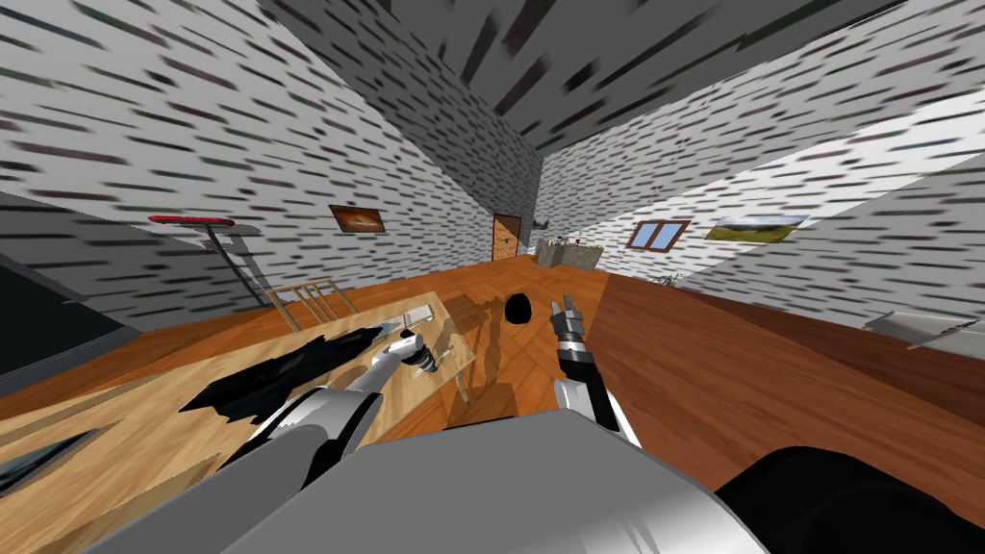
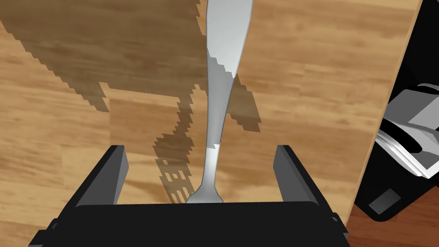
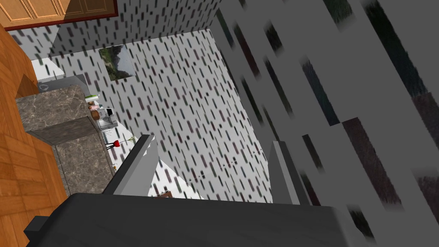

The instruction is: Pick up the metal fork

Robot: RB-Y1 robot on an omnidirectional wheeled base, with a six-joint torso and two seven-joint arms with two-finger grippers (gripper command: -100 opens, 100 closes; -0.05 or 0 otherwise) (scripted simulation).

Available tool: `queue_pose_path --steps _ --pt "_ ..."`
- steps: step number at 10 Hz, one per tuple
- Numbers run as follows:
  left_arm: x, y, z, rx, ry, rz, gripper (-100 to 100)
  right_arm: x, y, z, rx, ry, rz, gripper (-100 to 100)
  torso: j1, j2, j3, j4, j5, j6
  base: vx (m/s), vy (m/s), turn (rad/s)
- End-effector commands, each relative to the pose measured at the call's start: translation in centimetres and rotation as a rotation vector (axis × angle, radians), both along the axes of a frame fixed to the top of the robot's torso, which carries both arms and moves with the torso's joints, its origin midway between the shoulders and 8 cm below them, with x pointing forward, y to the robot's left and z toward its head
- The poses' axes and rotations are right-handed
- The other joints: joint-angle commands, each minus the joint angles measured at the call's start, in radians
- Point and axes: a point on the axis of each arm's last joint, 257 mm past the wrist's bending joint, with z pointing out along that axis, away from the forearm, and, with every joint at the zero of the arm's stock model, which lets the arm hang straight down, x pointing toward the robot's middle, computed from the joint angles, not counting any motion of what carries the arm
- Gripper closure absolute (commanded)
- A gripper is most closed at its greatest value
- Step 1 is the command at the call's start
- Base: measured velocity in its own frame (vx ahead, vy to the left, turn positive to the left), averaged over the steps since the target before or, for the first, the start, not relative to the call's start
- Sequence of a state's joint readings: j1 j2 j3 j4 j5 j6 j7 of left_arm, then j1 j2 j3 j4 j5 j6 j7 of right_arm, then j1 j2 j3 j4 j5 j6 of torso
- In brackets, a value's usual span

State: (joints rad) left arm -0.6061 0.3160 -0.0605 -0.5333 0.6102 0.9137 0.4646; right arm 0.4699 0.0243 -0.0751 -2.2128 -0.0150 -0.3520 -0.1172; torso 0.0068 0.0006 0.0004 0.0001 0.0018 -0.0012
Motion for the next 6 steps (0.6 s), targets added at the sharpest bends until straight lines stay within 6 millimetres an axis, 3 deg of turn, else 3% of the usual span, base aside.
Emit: queue_pose_path --steps 1,3,4,6 --pt "0.2 -1.4 -0.3 0.000 -0.001 0.015 -100 0.0 0.0 0.0 0.000 0.000 0.000 0 0.000 0.000 0.000 0.000 0.000 0.000 -0.027 0.121 -0.092" --pt "0.5 -3.4 -0.7 0.000 -0.003 0.027 -100 0.0 0.0 0.0 0.000 0.000 0.000 0 0.000 0.000 0.000 0.000 0.000 0.000 -0.035 0.130 -0.075" --pt "0.3 -3.3 -0.9 0.001 0.003 0.028 -100 0.0 0.0 0.0 0.000 0.000 0.000 0 0.000 0.001 0.000 0.000 0.000 0.000 -0.026 0.079 -0.032" --pt "0.8 -5.4 -1.0 0.001 -0.005 0.035 -100 0.0 0.0 0.0 0.000 0.000 0.000 0 -0.003 0.000 0.000 0.000 -0.001 0.000 -0.023 0.070 -0.056"
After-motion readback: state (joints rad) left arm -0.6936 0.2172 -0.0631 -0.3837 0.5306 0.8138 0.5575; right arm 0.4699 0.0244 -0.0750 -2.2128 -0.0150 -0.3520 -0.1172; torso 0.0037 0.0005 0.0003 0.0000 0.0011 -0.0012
